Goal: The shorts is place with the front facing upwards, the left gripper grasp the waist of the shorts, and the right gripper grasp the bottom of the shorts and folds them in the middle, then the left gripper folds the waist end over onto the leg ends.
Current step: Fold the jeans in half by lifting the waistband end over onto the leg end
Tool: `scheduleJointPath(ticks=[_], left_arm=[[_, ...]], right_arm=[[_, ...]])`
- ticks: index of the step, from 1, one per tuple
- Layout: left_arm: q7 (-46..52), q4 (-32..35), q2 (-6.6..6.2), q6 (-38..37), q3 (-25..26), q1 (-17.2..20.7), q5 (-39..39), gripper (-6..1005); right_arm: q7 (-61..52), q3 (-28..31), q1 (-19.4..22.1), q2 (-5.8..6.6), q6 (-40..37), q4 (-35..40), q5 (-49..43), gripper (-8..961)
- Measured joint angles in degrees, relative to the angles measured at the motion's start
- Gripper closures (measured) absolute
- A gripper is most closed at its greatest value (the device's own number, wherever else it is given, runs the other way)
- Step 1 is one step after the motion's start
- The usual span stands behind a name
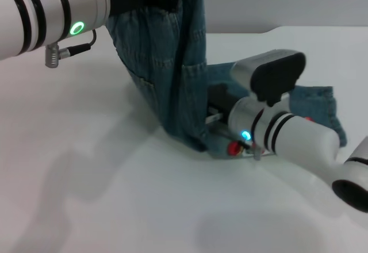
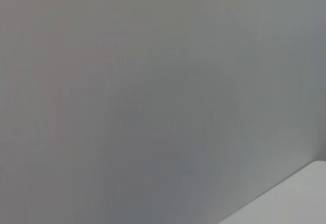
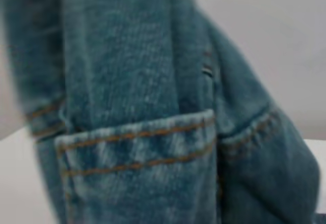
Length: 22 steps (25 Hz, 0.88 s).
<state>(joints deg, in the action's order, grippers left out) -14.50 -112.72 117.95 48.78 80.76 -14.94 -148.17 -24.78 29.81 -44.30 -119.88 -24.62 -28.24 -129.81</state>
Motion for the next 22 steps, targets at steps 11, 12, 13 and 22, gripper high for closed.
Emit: scheduleJointPath(ticks=[11,12,13,22], left_arm=[[-0.63,-0.21,0.00,-0.10,-0.17,0.40,-0.02,951],[-0.71,-0.18,0.00,-0.10,-0.17,0.41,-0.02,951],[-0.85,-0.11,0.00,-0.10,-0.16,0.42,-0.02,951],[-1.33,0.28,0.00,-0.10,-0.47,0.25,-0.01,950]], right_arm=[[4.46,2.01,4.55,0.70,-3.86,-2.08,-0.47,954],[4.92,2.79,5.20,0.83,-3.94,-1.89,-0.47,954],[5.74,3.88,5.82,0.89,-4.02,-1.71,-0.47,954],[15.87,14.25,8.91,0.37,-4.41,1.85,-0.11,954]])
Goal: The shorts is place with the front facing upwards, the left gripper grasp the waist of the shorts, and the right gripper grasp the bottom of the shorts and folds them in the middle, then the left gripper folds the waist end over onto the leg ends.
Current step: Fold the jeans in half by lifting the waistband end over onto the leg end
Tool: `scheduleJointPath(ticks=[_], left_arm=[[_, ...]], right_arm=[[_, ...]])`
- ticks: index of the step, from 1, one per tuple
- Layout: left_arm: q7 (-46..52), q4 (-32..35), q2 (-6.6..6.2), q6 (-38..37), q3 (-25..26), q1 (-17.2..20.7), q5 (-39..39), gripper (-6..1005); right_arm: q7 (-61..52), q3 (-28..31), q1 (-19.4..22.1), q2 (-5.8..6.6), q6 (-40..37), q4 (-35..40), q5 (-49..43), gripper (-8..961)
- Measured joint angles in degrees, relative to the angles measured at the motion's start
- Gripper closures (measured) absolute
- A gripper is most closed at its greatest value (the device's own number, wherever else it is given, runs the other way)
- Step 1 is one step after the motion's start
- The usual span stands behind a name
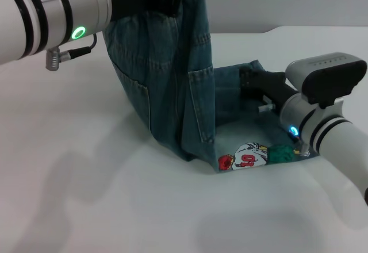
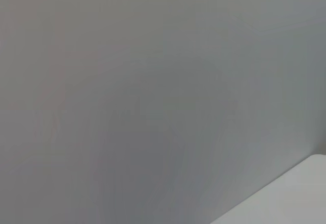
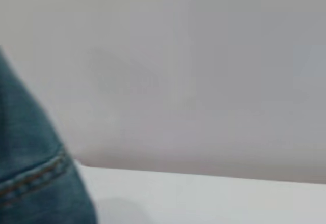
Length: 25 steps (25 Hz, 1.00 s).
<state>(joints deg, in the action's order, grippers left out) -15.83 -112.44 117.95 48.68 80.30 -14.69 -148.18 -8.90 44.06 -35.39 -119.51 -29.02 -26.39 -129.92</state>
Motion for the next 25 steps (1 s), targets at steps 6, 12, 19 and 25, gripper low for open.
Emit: scheduleJointPath(ticks=[6,12,19,25], left_arm=[[-0.72,-0.73,0.05,0.00,-0.33,-0.31,0.00,950],[-1.03,-2.04,0.03,-0.07,-0.28,-0.42,0.00,950],[-1.49,-2.08,0.09,-0.90,-0.66,-0.85,0.02,951],[-1.49,-1.77,0.05,-1.71,-1.12,-0.79,0.09,951]], right_arm=[[-0.33,-1.73,-0.62,-0.25,2.37,-2.13,0.06,954],[-5.63,-7.13,-3.13,-0.36,5.33,-6.39,0.14,955],[-10.50,-12.80,-7.78,-0.38,5.66,-7.06,0.19,954],[-11.13,-13.09,-9.06,-0.38,5.64,-6.34,0.20,954]])
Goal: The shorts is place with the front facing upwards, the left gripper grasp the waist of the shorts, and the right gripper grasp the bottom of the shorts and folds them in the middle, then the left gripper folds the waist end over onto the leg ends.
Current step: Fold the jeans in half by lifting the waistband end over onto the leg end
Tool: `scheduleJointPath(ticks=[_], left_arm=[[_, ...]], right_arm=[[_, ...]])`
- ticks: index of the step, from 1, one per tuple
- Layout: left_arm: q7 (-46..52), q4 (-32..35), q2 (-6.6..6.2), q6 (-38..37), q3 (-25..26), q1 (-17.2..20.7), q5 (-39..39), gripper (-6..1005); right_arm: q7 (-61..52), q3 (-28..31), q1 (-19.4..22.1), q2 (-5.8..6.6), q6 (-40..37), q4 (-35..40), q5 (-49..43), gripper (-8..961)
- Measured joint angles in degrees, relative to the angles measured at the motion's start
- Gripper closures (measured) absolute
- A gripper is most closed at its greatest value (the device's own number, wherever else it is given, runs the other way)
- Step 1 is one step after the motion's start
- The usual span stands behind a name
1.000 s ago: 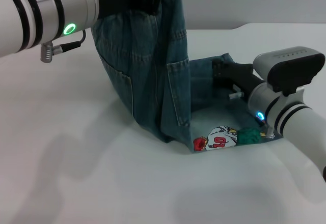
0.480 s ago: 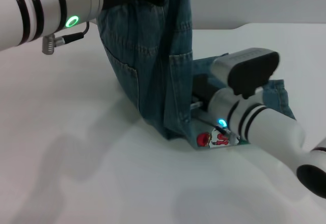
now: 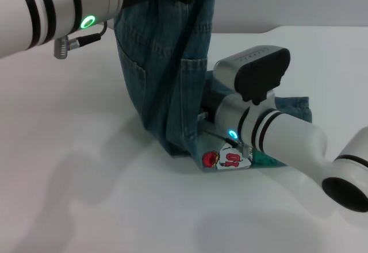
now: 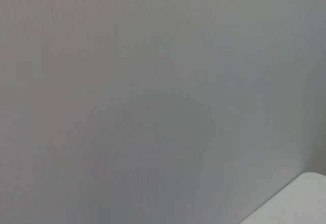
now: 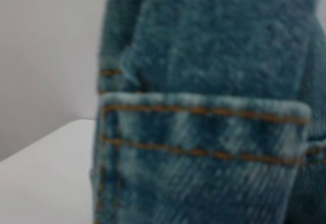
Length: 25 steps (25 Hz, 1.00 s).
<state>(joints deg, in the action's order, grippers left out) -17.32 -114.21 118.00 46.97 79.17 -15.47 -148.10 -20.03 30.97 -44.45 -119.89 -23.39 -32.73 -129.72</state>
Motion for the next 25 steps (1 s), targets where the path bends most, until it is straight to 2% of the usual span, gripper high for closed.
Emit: scheduleJointPath(ticks=[7,11,15,19,25], left_arm=[[-0.58,0.58,-0.01,-0.69,-0.31,0.33,0.07,950],[-0.74,1.22,0.04,-1.68,-1.11,0.55,0.09,950],[-0.76,2.28,0.02,-2.93,-2.12,1.03,0.56,950],[-1.16,3.97,-0.03,-5.76,-4.54,1.50,2.73,950],[-3.20,6.82,-0.03,-11.70,-9.45,2.75,8.54,951]], right_arm=[[0.83,4.70,3.90,0.08,-7.56,7.75,-0.30,953],[0.88,7.80,5.19,0.35,-11.48,13.92,-0.20,953],[0.90,11.57,7.38,0.89,-14.79,16.98,-0.13,953],[0.94,15.68,8.94,1.28,-17.39,20.95,-0.09,954],[6.85,24.49,12.15,1.41,-26.75,26.69,-0.04,951]])
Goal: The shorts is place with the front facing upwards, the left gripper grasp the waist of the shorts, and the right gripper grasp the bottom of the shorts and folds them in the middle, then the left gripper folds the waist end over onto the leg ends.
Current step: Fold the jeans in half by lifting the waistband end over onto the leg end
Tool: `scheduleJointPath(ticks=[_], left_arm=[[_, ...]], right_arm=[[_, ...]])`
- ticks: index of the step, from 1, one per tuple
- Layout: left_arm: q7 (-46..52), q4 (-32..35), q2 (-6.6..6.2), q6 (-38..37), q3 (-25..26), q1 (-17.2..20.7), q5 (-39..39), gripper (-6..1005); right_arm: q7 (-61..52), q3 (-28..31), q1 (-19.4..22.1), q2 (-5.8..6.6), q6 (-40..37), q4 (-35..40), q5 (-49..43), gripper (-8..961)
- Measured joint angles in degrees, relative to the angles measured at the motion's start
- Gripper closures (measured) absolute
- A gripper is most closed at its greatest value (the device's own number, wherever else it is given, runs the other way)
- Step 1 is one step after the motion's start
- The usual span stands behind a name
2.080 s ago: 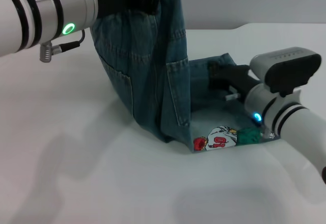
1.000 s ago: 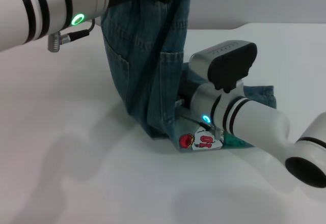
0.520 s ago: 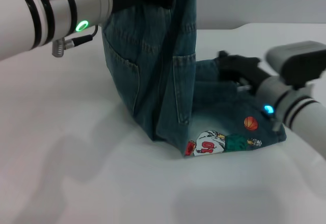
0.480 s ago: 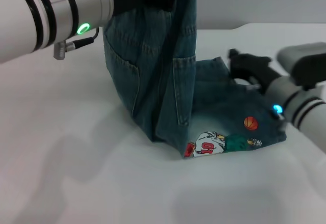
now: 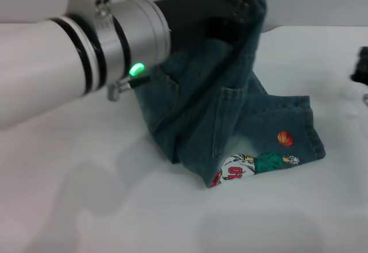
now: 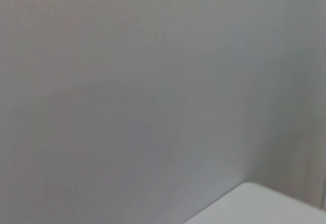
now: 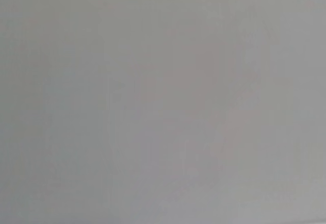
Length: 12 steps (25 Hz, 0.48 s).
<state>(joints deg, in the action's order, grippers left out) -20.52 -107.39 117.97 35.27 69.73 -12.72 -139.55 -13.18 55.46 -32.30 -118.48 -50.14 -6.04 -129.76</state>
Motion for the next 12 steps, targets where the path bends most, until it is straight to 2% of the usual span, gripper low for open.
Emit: scheduleJointPath(ticks=[6,8,10,12], left_arm=[[-5.85,4.85,-0.03,-8.15,-4.87,0.95,7.56,950],[-7.62,7.23,-0.01,-11.49,-6.72,0.90,8.33,948],[-9.67,12.04,0.10,-17.01,-10.70,0.16,8.56,946],[-9.97,13.24,0.21,-17.91,-11.71,-0.12,8.57,944]], right_arm=[[2.92,3.14,4.63,0.01,-6.22,-1.03,0.00,945],[2.94,3.19,5.33,0.00,-6.94,-1.12,-0.03,943],[2.94,3.12,6.26,-0.01,-7.86,-1.45,-0.23,941],[2.94,3.03,6.46,-0.01,-8.09,-1.53,-0.30,939]])
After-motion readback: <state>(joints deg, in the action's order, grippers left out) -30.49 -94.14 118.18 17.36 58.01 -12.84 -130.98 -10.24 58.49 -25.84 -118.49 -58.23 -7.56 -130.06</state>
